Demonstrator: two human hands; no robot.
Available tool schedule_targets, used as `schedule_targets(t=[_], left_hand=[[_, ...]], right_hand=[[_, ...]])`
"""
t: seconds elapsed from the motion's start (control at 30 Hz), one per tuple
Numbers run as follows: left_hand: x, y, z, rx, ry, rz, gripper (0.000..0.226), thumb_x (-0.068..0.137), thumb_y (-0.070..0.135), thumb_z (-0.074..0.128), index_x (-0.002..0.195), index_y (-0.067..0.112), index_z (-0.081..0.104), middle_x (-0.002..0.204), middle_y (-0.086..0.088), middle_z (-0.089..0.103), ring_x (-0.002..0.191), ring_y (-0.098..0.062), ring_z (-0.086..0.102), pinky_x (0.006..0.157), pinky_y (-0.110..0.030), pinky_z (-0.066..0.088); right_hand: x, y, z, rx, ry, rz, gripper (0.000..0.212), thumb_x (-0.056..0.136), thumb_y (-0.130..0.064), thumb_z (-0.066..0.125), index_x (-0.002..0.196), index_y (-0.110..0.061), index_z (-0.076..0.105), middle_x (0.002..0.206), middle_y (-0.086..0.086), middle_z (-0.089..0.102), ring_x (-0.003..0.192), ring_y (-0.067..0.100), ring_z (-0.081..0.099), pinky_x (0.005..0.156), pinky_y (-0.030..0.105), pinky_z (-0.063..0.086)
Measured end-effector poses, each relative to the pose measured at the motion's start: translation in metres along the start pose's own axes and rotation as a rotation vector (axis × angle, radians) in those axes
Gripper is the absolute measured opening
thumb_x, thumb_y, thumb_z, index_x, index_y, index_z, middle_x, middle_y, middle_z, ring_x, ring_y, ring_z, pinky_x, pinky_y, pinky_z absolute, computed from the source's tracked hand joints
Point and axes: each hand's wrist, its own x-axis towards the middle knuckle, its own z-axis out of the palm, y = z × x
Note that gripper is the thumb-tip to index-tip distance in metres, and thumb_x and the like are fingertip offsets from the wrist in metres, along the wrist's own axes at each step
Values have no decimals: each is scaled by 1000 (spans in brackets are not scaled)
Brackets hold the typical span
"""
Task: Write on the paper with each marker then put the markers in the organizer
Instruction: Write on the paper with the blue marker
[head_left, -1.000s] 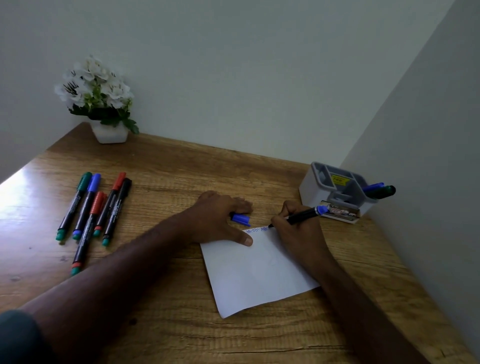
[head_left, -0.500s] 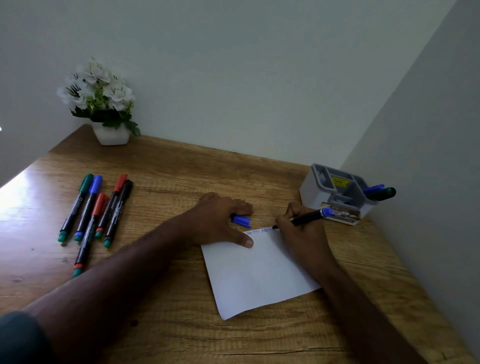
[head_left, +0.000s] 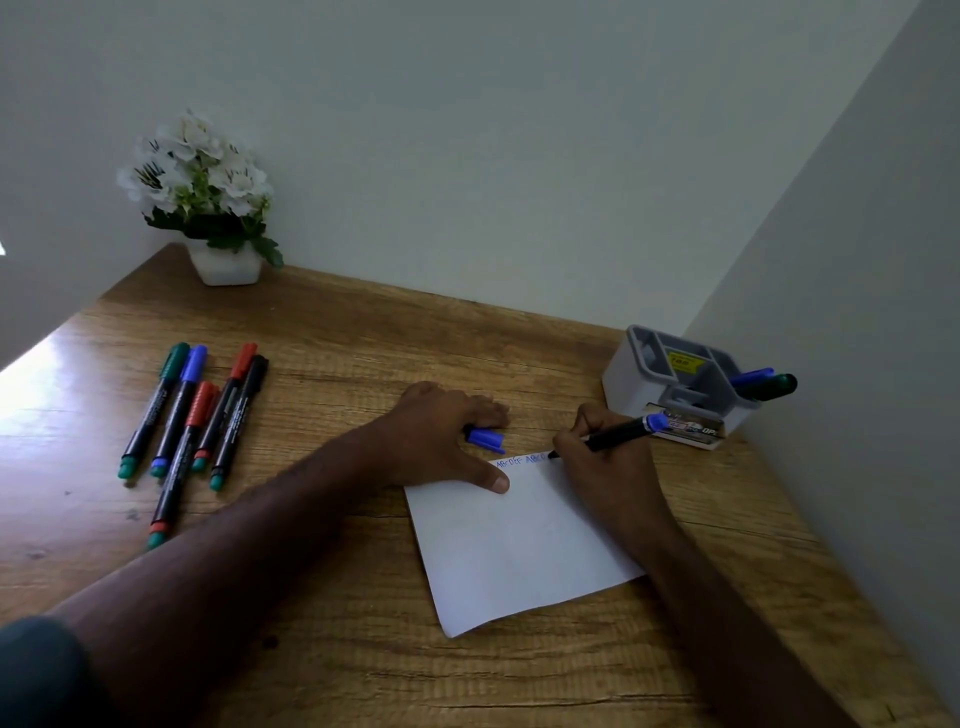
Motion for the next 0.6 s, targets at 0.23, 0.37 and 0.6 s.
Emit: schedule_targets(t=[0.23,0.37,0.6], left_hand=[[0,-2,2,6,10,14,83,73,70,64,144,33,42,154,10,37,140,-12,34,116,-41,8],[0,0,1,10,12,13,82,75,69,64,144,33,41,154,10,36,140,-11,33,116,-40,8],[-2,3,-2,10,7,11,79,77,65,64,145,32,40,152,11,39,136,-11,35,112,-37,9]], right_hand=[[-1,0,-1,19,-8,5,21,81,-3,65,67,5,51,61,10,53,55,6,48,52,18,40],[1,0,1,3,-13,15,21,81,-4,65,67,3,52,62,12,55,56,8,50,53,22,42],[2,1,-12,78,45,1,21,83,2,62,66,9,50,60,9,52,54,4,47,50,14,40]])
